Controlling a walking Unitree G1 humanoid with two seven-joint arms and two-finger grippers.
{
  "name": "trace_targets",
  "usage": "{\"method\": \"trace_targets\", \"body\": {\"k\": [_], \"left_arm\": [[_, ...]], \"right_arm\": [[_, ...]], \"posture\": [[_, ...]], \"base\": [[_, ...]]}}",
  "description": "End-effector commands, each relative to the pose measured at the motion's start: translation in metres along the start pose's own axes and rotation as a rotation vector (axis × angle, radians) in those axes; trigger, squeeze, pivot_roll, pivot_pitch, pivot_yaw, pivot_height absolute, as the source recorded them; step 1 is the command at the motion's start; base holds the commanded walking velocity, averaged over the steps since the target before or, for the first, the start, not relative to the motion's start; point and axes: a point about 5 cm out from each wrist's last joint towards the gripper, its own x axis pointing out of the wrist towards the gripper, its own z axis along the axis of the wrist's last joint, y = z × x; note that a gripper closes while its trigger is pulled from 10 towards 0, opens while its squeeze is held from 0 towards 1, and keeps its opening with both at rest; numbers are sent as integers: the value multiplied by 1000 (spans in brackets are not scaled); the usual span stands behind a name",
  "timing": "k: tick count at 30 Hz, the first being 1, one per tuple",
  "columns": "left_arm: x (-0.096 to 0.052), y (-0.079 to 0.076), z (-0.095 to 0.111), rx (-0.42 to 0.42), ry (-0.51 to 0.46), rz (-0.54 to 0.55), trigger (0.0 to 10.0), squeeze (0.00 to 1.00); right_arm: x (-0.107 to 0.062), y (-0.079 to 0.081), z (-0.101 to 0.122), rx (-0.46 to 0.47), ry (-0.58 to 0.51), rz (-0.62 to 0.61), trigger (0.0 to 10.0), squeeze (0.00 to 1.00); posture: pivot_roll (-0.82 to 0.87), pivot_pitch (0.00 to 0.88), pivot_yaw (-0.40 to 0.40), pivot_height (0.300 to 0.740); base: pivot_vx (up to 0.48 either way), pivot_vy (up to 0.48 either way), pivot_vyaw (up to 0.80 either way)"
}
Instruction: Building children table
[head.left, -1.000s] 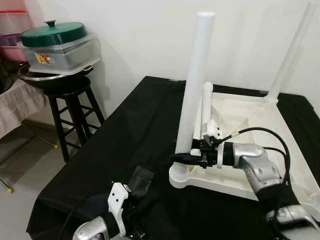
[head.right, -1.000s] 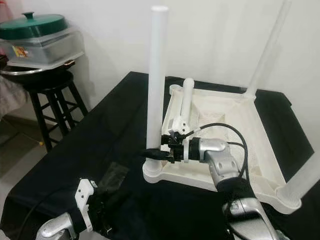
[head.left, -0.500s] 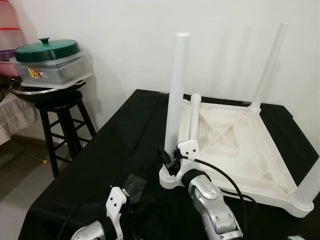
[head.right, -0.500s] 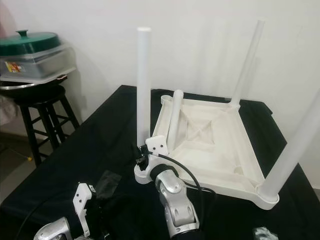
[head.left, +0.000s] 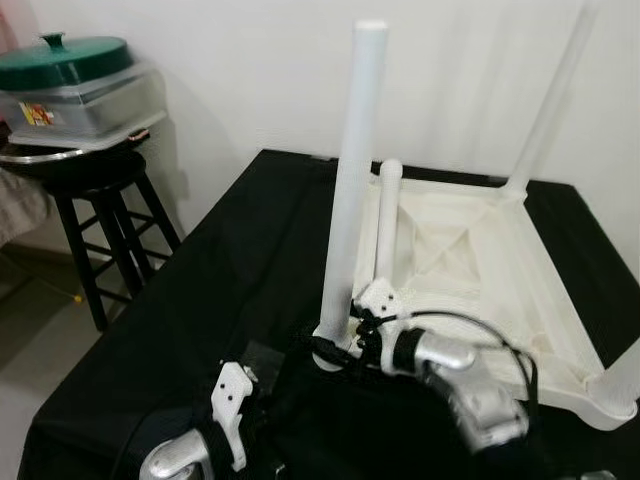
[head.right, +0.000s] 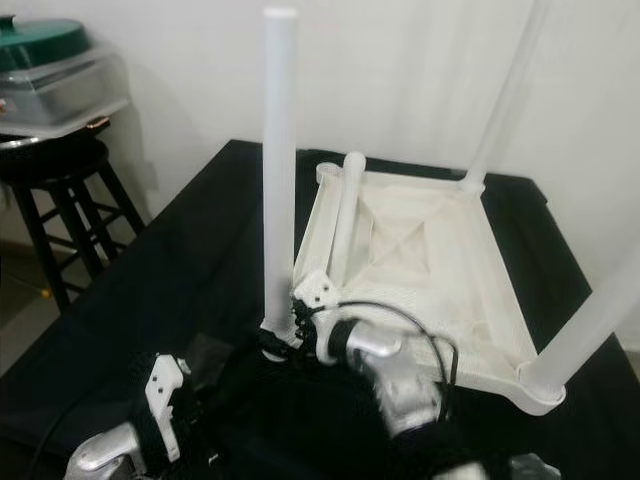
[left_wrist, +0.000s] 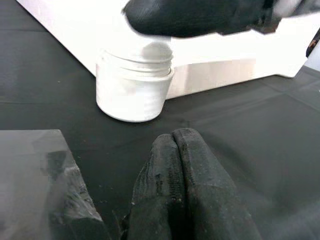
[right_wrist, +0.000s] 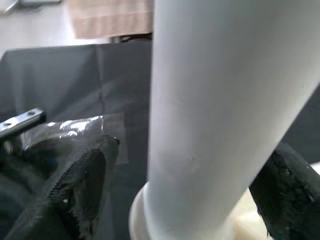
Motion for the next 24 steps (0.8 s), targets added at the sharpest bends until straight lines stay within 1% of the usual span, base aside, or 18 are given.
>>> {"method": "trace_targets", "body": {"k": [1,2,4,7,8,9,10,11,12,13,14,17,22,24], "left_arm": [[-2,1,-4,-9,15,13,10000,0],[-2,1,-4,-9,15,13,10000,0],[-1,1,-4,-5,13,16,10000,0],[-1,2,-3,-3,13,17,10000,0],[-1,2,-3,-1,13,17,10000,0],[-1,2,-3,-1,13,17,10000,0],[-1,2,-3,0,13,17,10000,0],[-1,2,-3,0,13,17,10000,0],[-1,2,-3,0,13,17,10000,0],[-1,2,-3,-2,12,18,10000,0],[-1,2,-3,-2,12,18,10000,0],[-2,1,-4,-3,11,19,10000,0],[-2,0,-4,-5,11,19,10000,0],[-3,0,-4,-8,11,18,10000,0]], "right_arm": [[-1,-1,-1,9,-10,79,10000,0],[-1,-1,-1,9,-10,79,10000,0],[-2,-12,6,6,-15,161,10000,0],[-2,-19,11,13,-21,210,10000,0],[-2,-23,15,13,-23,235,3686,0],[-2,-23,15,13,-23,235,3686,0],[-2,-26,18,20,-29,254,0,0],[-3,-30,20,29,-33,271,0,0],[-3,-30,20,29,-33,271,0,0],[-5,-35,19,47,-28,277,0,0],[-5,-35,19,47,-28,277,0,0],[-8,-38,9,76,-16,296,0,0],[-13,-37,2,98,-19,296,0,0],[-21,-32,-7,121,-39,274,0,0]], "posture": [[50,0,-37,740],[50,0,-37,740],[57,0,-38,740],[60,0,-35,740],[64,0,-38,740],[64,0,-38,740],[64,0,-38,740],[64,0,-37,740],[64,0,-37,740],[65,0,-38,740],[65,0,-38,740],[65,0,-36,740],[60,0,-31,740],[58,0,-27,740]], "base": [[0,0,0],[0,0,0],[0,0,0],[0,0,0],[0,0,0],[0,0,0],[0,0,0],[0,0,0],[0,0,0],[0,0,0],[0,0,0],[0,0,0],[0,0,0],[0,0,0]]}}
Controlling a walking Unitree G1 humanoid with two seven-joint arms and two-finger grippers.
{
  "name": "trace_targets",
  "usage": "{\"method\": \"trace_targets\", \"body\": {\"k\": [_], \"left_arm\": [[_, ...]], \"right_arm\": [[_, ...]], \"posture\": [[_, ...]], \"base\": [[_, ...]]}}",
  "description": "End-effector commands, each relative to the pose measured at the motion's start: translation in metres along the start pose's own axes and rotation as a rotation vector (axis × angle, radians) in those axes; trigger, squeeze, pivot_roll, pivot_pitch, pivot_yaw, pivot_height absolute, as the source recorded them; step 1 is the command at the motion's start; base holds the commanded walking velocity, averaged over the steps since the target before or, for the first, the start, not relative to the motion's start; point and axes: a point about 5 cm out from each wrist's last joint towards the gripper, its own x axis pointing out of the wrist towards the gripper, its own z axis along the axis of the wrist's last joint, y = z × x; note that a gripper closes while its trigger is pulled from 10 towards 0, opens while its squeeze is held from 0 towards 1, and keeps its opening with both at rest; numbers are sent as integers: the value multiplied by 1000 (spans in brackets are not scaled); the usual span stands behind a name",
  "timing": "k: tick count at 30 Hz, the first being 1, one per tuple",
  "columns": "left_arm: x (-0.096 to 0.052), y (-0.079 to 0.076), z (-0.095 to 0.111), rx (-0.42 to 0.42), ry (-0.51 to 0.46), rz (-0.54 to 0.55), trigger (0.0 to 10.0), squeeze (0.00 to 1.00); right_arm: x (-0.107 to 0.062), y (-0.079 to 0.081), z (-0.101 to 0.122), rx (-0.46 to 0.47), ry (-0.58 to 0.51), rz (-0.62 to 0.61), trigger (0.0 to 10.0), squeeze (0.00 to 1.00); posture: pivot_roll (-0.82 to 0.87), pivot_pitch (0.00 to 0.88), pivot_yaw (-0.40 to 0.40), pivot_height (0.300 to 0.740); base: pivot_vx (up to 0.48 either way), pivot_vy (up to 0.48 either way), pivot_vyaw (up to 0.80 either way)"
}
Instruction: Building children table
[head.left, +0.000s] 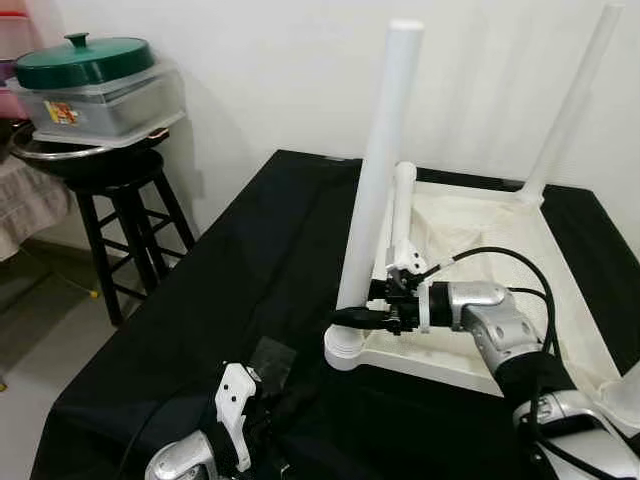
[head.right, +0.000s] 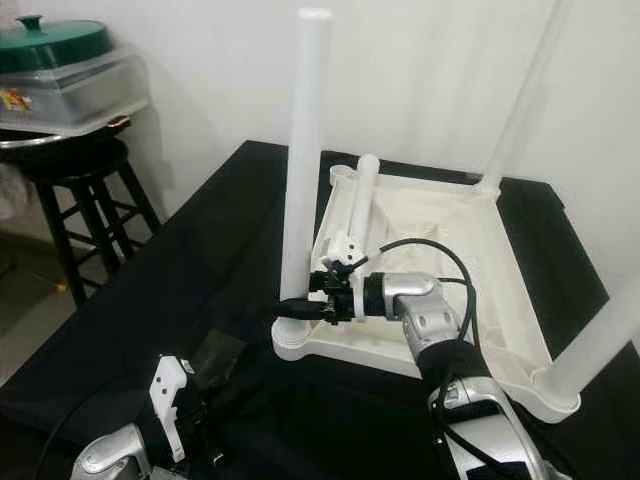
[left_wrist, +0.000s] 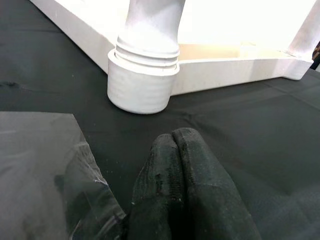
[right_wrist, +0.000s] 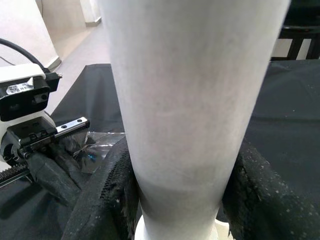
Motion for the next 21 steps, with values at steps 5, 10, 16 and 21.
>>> {"method": "trace_targets", "body": {"k": [5,10,16,21], "left_arm": [[-7,-2,-3,-16,13,3,10000,0],[-10,-1,-3,-21,14,4,10000,0],[-10,3,-3,-19,27,-2,10000,0],[-8,4,-3,-22,30,-18,10000,0]], "right_arm": [[10,26,-56,148,98,-316,0,0],[28,42,-92,351,164,-1020,0,0],[63,95,-105,411,168,-871,0,0],[51,78,-90,327,200,-843,10000,31]], "posture": [[39,0,-24,740],[37,0,-24,740],[-4,0,29,740],[-6,0,24,740]], "base": [[0,0,0],[0,0,0],[0,0,0],[0,0,0]]}}
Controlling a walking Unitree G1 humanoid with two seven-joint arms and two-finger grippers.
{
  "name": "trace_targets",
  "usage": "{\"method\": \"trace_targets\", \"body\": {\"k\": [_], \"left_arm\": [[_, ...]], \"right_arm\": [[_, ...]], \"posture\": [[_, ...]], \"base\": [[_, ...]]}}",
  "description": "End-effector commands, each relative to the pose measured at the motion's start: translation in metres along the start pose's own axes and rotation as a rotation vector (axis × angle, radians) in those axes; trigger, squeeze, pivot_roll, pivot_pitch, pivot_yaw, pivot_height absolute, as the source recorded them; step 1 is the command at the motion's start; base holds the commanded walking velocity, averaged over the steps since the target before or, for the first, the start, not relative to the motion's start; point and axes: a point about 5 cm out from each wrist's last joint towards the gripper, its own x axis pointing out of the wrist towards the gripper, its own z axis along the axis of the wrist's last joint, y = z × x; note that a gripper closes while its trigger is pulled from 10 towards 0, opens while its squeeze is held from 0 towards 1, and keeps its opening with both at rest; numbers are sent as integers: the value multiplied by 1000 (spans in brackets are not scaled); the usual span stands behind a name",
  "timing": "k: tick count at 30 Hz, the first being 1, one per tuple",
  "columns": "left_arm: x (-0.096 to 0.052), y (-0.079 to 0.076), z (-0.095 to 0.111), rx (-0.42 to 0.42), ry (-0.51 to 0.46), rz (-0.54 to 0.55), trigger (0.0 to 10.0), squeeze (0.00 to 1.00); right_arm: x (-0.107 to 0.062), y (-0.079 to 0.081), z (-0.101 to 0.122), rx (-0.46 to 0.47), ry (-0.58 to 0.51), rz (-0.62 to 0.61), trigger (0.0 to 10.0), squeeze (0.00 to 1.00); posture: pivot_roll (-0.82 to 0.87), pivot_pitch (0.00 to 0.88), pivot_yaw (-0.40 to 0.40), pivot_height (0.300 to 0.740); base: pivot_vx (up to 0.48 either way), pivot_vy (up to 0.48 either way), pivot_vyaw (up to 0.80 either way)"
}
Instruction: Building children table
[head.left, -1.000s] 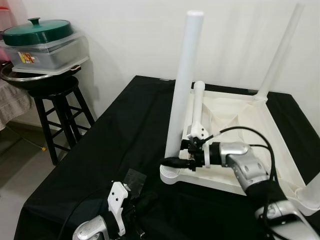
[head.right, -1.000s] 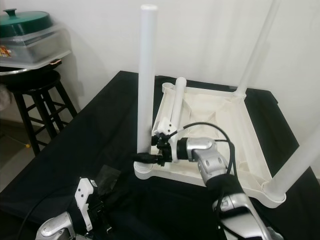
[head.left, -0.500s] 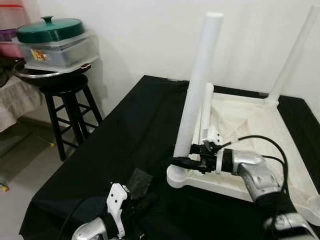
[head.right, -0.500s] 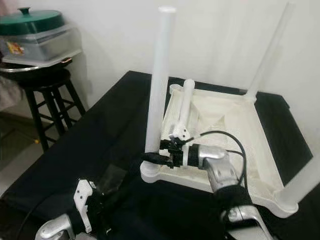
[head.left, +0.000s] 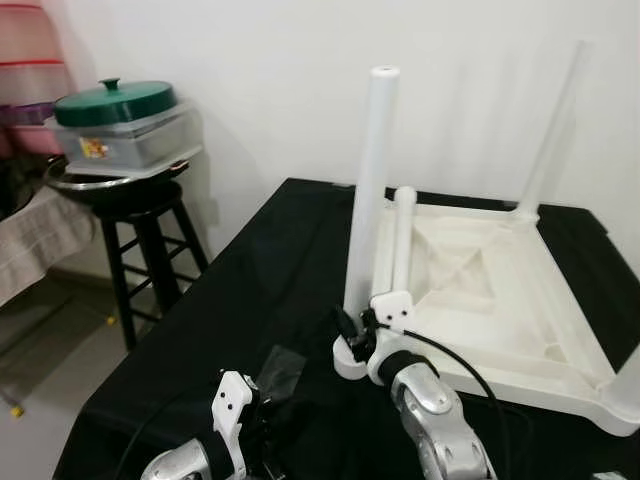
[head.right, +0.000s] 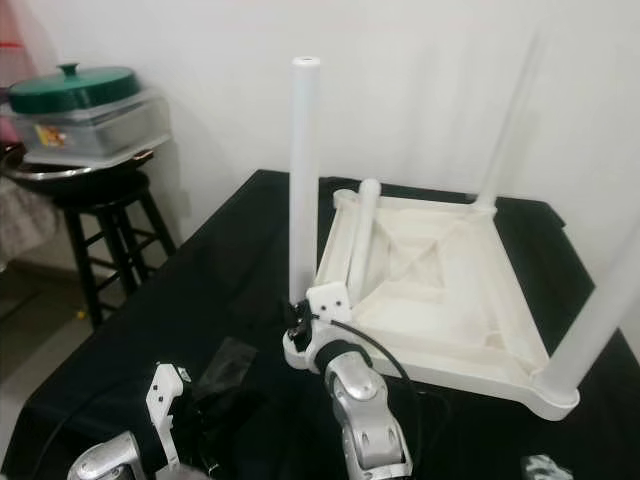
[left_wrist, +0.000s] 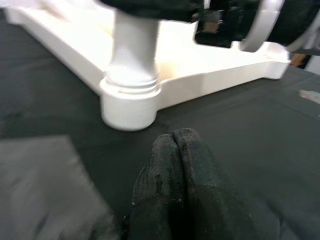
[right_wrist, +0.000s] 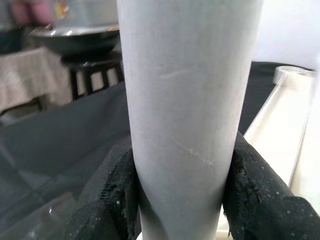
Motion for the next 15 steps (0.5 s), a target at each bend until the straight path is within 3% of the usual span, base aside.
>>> {"method": "trace_targets", "body": {"k": [1,2,6,8,9,12,13,14,15], "left_arm": [[-1,2,-2,-17,5,9,10000,0],[-1,2,-2,-16,2,12,10000,0],[0,1,-2,-15,-1,15,10000,0],[1,1,-1,-15,-3,18,10000,0],[2,1,-1,-15,-5,18,10000,0],[3,1,0,-15,-5,17,10000,0],[5,2,0,-15,-6,17,10000,0],[5,2,0,-15,-6,17,10000,0],[7,2,0,-16,-8,18,10000,0]], "right_arm": [[-9,-2,-41,41,240,22,10000,31],[-7,-2,-34,54,209,84,10000,1000],[-6,-3,-16,37,145,195,10000,1000],[-6,-9,2,-29,83,308,10000,1000],[-6,-17,12,-85,50,388,10000,945],[-6,-22,18,-121,33,432,10000,945],[-6,-30,23,-167,20,489,10000,0],[-6,-30,23,-167,20,489,10000,0],[-4,-41,31,-206,11,546,10000,0]], "posture": [[-6,0,24,740],[3,0,15,740],[11,0,7,740],[11,0,5,740],[12,0,1,740],[12,0,1,740],[14,0,-3,740],[14,0,-3,740],[15,0,-9,740]], "base": [[0,0,0],[0,0,0],[0,0,0],[0,0,0],[0,0,0],[0,0,0],[0,0,0],[0,0,0],[0,0,0]]}}
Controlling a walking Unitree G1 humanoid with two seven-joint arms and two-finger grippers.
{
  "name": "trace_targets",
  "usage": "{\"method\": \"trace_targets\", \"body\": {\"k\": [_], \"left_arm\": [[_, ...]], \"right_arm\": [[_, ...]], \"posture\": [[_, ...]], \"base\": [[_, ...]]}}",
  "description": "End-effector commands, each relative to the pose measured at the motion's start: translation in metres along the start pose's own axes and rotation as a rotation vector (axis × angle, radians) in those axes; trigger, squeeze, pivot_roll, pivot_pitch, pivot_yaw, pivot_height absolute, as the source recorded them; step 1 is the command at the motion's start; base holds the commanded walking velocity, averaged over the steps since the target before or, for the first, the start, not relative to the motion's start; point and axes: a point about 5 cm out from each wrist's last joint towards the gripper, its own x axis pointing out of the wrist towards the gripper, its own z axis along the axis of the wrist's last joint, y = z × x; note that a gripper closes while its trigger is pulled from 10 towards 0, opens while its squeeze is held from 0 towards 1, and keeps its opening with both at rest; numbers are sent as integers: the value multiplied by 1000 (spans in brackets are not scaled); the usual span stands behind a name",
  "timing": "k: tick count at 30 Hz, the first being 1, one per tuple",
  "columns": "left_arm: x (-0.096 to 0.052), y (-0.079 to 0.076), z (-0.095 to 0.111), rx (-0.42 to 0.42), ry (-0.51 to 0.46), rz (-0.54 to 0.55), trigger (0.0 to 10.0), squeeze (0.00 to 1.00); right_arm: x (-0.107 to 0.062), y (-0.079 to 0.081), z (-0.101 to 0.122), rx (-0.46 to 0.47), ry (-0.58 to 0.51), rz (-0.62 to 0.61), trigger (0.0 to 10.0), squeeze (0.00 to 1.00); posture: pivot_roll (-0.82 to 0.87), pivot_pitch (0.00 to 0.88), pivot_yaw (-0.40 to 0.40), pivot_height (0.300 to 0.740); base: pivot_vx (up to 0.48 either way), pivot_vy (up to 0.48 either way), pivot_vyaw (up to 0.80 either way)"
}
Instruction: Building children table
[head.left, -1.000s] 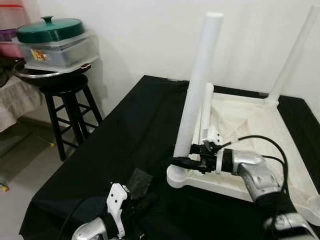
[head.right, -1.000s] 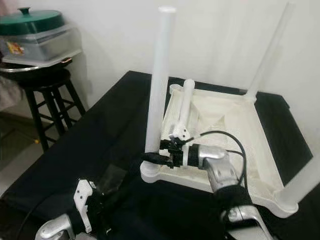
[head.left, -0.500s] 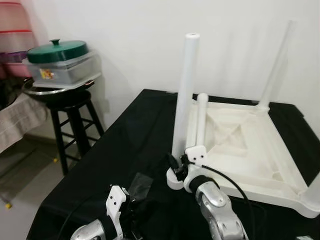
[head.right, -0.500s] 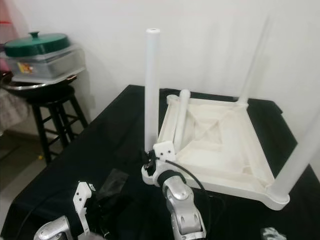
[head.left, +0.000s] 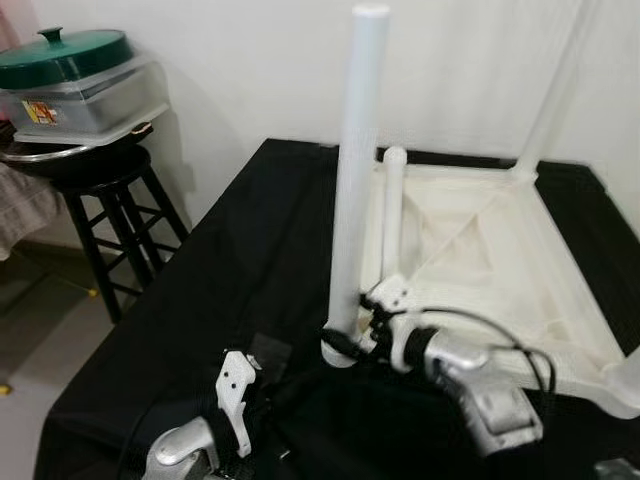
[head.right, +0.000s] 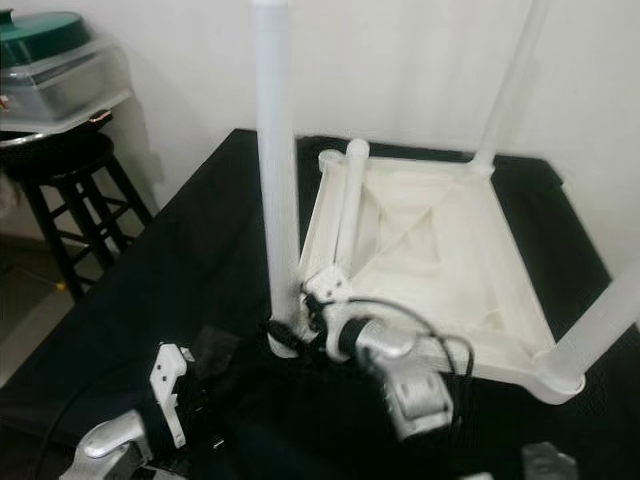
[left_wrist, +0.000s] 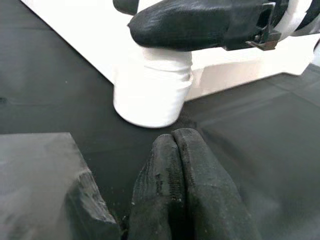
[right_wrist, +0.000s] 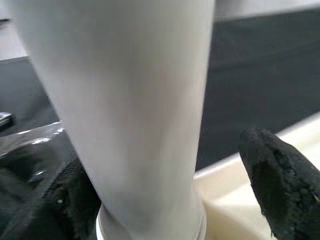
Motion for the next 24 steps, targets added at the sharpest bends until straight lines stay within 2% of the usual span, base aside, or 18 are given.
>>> {"method": "trace_targets", "body": {"k": [1,2,3,6,7,9,11,15,22,24], "left_arm": [[0,1,-4,-17,13,14,10000,0],[0,1,-4,-17,13,14,10000,0],[3,2,-4,-17,10,16,10000,0],[3,2,-4,-16,9,17,10000,0],[3,2,-4,-14,9,17,10000,0],[3,2,-4,-14,9,17,10000,0],[3,2,-5,-13,8,20,10000,0],[2,2,-6,-13,6,23,10000,0],[3,-1,-8,-21,4,19,10000,0],[4,-2,-9,-25,3,16,10000,0]], "right_arm": [[-2,-10,8,-32,-18,87,10000,0],[-2,-10,8,-32,-18,87,10000,0],[-3,-21,15,-30,-25,166,10000,0],[-3,-26,19,-33,-23,224,10000,0],[-3,-30,23,-25,-24,259,8000,0],[-3,-30,23,-25,-24,259,8000,0],[-3,-37,31,-21,-28,318,0,0],[-6,-43,35,-12,-23,373,0,0],[-12,-43,19,19,-11,388,0,0],[-16,-42,12,38,-18,353,0,0]], "posture": [[18,0,-13,740],[18,0,-13,740],[25,0,-19,740],[30,0,-25,740],[36,0,-31,740],[36,0,-31,740],[42,0,-37,740],[42,0,-39,740],[26,0,-37,740],[12,0,-41,740]], "base": [[0,0,0],[0,0,0],[0,0,0],[0,0,0],[0,0,0],[0,0,0],[0,0,0],[0,0,0],[0,0,0],[0,0,0]]}}
